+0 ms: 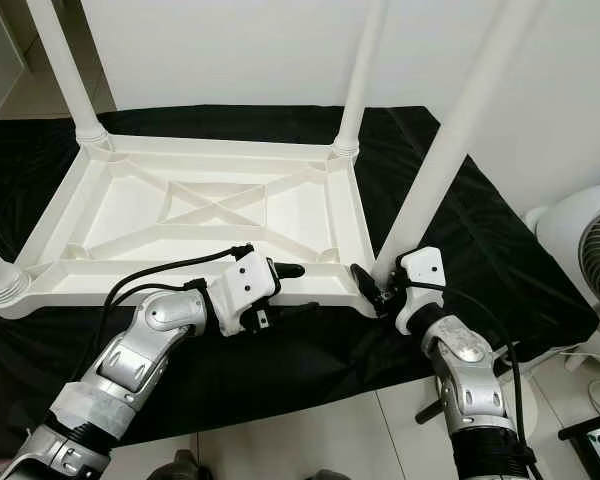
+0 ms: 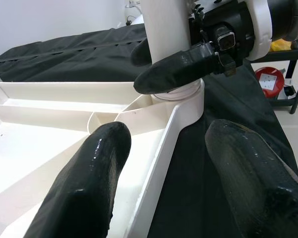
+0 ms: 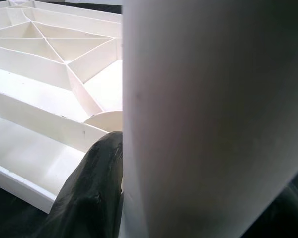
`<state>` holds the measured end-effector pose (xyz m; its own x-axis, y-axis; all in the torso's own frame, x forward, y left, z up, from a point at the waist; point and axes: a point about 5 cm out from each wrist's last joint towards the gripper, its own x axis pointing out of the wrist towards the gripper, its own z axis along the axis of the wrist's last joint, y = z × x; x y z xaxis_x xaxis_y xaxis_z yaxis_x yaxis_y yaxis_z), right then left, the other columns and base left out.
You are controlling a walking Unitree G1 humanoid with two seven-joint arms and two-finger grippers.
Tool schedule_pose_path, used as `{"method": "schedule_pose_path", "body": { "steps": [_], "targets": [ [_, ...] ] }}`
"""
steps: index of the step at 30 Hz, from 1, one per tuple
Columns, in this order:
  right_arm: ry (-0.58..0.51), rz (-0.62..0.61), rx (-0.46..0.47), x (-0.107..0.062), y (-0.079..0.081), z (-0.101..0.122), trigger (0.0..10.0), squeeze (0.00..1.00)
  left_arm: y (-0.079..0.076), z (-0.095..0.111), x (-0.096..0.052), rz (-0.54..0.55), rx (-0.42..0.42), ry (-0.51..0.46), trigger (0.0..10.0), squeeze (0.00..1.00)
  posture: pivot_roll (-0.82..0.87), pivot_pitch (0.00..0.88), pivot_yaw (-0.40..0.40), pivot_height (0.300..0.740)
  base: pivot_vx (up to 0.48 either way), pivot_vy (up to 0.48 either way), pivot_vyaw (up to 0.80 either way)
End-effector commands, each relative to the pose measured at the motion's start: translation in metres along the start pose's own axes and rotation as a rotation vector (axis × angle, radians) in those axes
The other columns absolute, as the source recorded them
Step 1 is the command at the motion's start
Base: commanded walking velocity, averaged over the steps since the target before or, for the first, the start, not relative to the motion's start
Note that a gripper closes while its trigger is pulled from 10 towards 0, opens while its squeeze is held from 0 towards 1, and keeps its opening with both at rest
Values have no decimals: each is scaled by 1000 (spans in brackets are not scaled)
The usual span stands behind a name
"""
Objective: Building children table
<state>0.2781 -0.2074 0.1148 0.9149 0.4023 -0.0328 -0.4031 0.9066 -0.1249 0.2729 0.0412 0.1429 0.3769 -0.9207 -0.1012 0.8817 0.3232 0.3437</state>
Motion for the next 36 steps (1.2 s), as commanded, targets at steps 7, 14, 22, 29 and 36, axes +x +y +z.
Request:
{"method": "schedule_pose_path", "body": {
  "steps": [7,14,22,29,36],
  "targets": [
    [37,-275,63,0,5,-5,10000,0,2,1,2,51,-4,-2,10000,0,16,3,-27,740,0,0,0],
    [28,-484,127,5,15,0,10000,0,1,1,2,42,-7,-4,10000,0,13,4,-27,740,0,0,0],
    [26,-752,197,10,33,4,10000,0,-2,1,3,34,-9,-8,10000,0,11,0,-33,740,0,0,0],
    [-41,-713,270,24,45,19,10000,0,-3,2,4,35,-11,-13,10000,0,10,0,-39,740,0,0,0],
    [-32,-692,232,16,42,17,10000,792,-3,1,5,39,-9,-13,10000,0,12,0,-52,740,0,0,0]
  ]
}}
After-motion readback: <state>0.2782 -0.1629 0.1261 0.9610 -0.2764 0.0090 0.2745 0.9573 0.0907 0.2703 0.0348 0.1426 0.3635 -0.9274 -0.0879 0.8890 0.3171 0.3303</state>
